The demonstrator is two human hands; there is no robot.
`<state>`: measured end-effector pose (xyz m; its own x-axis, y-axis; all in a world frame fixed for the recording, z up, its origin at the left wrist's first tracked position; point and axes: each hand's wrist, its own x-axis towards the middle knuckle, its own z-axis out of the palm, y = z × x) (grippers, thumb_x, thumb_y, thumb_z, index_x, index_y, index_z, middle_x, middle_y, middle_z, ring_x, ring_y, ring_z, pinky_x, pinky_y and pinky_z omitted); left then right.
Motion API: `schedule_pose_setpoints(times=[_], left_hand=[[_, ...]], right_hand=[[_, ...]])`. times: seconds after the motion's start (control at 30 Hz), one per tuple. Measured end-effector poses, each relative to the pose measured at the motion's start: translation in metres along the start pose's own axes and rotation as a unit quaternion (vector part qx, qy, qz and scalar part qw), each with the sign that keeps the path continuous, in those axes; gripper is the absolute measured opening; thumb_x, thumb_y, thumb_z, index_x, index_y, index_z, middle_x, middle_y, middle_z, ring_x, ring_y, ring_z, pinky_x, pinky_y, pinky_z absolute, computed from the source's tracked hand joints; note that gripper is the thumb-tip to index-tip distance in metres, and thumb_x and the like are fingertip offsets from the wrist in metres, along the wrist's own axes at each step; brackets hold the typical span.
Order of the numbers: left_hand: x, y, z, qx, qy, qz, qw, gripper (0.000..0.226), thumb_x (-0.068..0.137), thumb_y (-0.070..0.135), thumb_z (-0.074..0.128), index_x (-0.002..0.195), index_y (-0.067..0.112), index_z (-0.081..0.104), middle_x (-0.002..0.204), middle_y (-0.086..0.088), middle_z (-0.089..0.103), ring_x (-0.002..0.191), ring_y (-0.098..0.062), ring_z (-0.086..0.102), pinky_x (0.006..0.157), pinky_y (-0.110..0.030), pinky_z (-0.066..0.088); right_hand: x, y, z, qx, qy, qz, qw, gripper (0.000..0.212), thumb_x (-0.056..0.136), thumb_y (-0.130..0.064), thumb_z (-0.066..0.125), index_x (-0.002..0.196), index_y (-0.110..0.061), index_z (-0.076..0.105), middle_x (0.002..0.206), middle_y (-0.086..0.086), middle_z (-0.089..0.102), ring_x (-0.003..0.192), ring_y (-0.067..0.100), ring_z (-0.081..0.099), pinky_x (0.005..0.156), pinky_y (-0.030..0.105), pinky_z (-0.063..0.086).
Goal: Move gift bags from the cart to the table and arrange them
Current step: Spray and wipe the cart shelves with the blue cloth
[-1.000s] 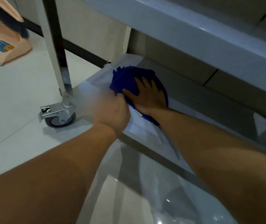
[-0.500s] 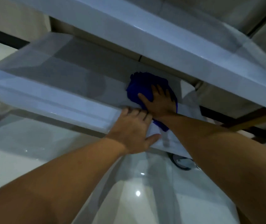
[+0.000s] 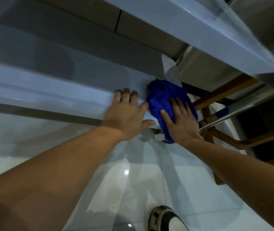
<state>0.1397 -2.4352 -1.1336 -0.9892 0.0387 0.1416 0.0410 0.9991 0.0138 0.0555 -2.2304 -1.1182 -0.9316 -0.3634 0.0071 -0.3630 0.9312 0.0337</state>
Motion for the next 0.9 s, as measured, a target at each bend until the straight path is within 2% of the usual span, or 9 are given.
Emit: schedule_pose_setpoints(times=[0.07,0.17,0.27,0.37,0.47,0.57,0.67,0.8,0.9], left_hand=[[0.0,0.001,0.001,0.001,-0.001,0.0,1.0,0.092,0.082,0.076,-0.001,0.141,0.026,0.05,0.147,-0.024,0.045,0.135,-0.046,0.037,0.112,-0.057,0.027],[0.001,0.0,-0.003,0.0,-0.012,-0.007,1.0,0.094,0.081,0.078,0.0,0.14,0.026,0.05,0.146,-0.023,0.044,0.134,-0.045,0.036,0.111,-0.056,0.027],[0.001,0.0,-0.007,-0.035,-0.026,-0.018,0.999,0.084,0.085,0.081,0.014,0.145,0.03,0.045,0.152,-0.018,0.039,0.14,-0.041,0.03,0.115,-0.053,0.023],[0.009,-0.011,-0.01,-0.102,-0.043,-0.008,0.994,0.064,0.093,0.07,0.036,0.142,0.031,0.049,0.156,-0.013,0.037,0.143,-0.034,0.029,0.117,-0.048,0.021],[0.009,-0.028,-0.026,-0.273,-0.058,-0.034,0.96,0.012,0.093,0.034,0.054,0.09,0.024,0.061,0.123,-0.009,0.063,0.112,-0.029,0.054,0.088,-0.032,0.039],[-0.01,-0.051,-0.033,-0.355,-0.034,-0.12,0.927,0.023,0.085,0.015,0.053,0.063,0.019,0.048,0.082,-0.007,0.062,0.076,-0.026,0.056,0.059,-0.029,0.033],[-0.04,-0.081,-0.036,-0.302,0.025,-0.159,0.94,0.019,0.079,0.03,0.045,0.063,0.02,0.045,0.085,-0.011,0.063,0.082,-0.03,0.056,0.067,-0.03,0.033],[-0.08,-0.127,-0.038,-0.222,0.092,-0.249,0.938,0.033,0.083,0.032,0.044,0.084,0.011,0.07,0.096,-0.014,0.071,0.104,-0.035,0.057,0.092,-0.039,0.041],[-0.118,-0.162,-0.043,-0.201,0.122,-0.327,0.915,0.039,0.092,0.031,0.043,0.1,0.008,0.074,0.102,-0.014,0.072,0.11,-0.037,0.056,0.104,-0.042,0.039]], right_hand=[[-0.028,0.015,0.006,-0.044,-0.009,-0.03,0.999,0.083,0.093,-0.076,0.002,0.161,-0.028,0.003,0.169,-0.004,0.008,0.156,0.024,0.003,0.127,0.044,0.009],[-0.045,0.035,0.019,-0.133,0.018,-0.076,0.988,0.081,0.098,-0.066,0.026,0.161,-0.021,0.003,0.169,0.002,0.012,0.156,0.027,0.004,0.127,0.044,0.006],[-0.045,0.025,0.024,-0.095,0.051,-0.058,0.992,0.085,0.091,-0.053,0.054,0.159,-0.021,0.015,0.164,0.005,0.028,0.151,0.035,0.021,0.122,0.053,0.022],[-0.043,0.006,0.022,-0.059,0.079,-0.082,0.992,0.081,0.091,-0.053,0.055,0.157,-0.023,0.019,0.161,0.006,0.033,0.147,0.037,0.028,0.116,0.057,0.029],[-0.039,-0.026,0.019,-0.085,0.067,-0.083,0.991,0.081,0.093,-0.059,0.052,0.156,-0.024,0.015,0.162,0.005,0.031,0.147,0.036,0.026,0.117,0.055,0.027],[-0.037,-0.068,0.017,-0.072,0.082,-0.118,0.987,0.08,0.089,-0.061,0.053,0.153,-0.019,0.031,0.155,0.011,0.043,0.139,0.042,0.04,0.108,0.059,0.038],[-0.034,-0.115,0.014,-0.084,0.08,-0.143,0.983,0.079,0.09,-0.064,0.047,0.153,-0.017,0.034,0.152,0.013,0.046,0.136,0.043,0.043,0.105,0.058,0.042],[-0.036,-0.185,0.006,-0.096,0.043,-0.164,0.981,0.08,0.097,-0.067,0.031,0.16,-0.022,0.01,0.165,0.009,0.022,0.149,0.039,0.021,0.117,0.055,0.024],[-0.037,-0.24,0.001,-0.083,0.035,-0.183,0.979,0.08,0.099,-0.067,0.027,0.16,-0.023,-0.001,0.167,0.009,0.011,0.151,0.038,0.012,0.12,0.054,0.017]])
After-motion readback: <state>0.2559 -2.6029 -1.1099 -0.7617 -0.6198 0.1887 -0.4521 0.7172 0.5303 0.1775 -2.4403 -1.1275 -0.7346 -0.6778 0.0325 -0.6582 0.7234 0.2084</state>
